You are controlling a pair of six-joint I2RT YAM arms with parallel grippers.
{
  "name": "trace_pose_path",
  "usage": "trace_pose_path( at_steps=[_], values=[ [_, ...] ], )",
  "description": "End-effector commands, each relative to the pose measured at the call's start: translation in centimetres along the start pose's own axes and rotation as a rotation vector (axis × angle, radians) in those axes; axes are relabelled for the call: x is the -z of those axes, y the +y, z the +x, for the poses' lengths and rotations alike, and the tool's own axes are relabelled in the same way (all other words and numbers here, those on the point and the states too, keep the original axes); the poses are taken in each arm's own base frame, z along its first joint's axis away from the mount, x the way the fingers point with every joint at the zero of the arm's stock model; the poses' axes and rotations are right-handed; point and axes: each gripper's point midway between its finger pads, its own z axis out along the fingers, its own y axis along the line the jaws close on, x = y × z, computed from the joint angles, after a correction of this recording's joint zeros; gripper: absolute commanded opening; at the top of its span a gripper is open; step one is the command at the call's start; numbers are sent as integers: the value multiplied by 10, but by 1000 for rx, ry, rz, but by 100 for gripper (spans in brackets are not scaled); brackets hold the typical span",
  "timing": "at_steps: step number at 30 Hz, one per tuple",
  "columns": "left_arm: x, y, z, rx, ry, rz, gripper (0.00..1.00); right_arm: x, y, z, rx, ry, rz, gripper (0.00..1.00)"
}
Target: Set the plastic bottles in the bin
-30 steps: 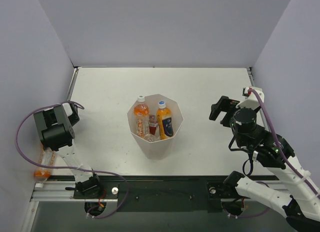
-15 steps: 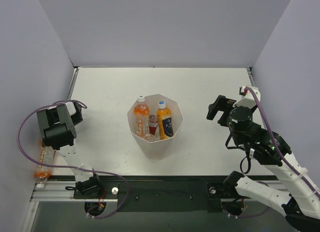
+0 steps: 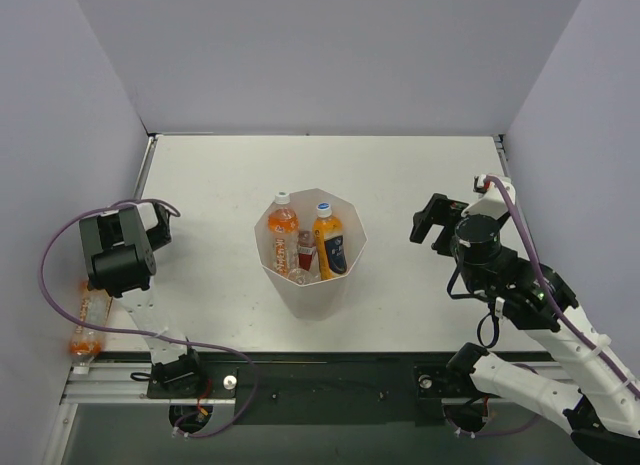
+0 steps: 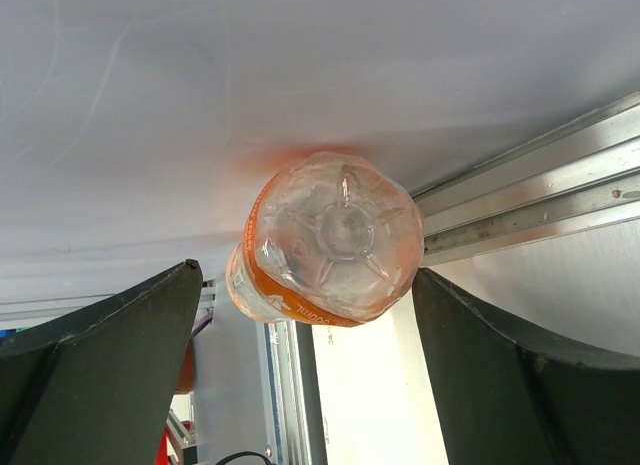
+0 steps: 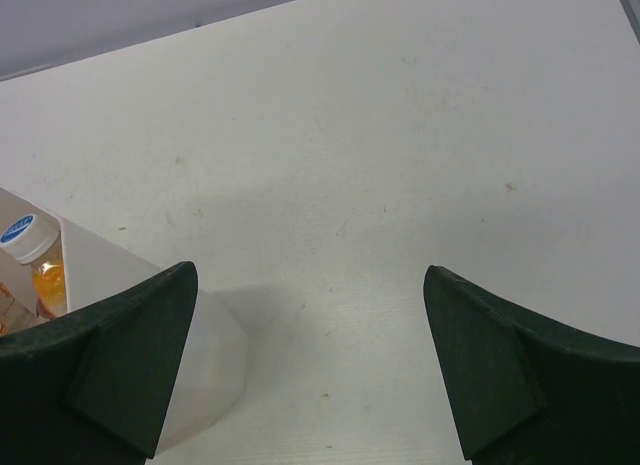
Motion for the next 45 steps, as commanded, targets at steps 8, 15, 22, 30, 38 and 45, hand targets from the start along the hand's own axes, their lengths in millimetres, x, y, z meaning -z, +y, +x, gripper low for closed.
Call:
trace_pose_path(
  at_steps=[8,15,22,30,38,45],
  values=[
    [-5,-6,7,-7,31,16,97,-1,4,11,-65,22,-29,90],
    [-9,-9,9,-12,49,7,97,-1,4,8,-49,16,-22,90],
    [-21,0,10,-2,77,-39,97,0,4,8,-43,17,-24,89],
    [-23,-3,12,-11,96,-35,97,-1,3,8,-32,23,-17,89],
    [-19,2,7,4,68,-63,83,-1,3,8,-31,23,-17,89],
    [-6,5,0,-4,11,-113,68,-1,-2,16,-39,30,-11,89]
  ],
)
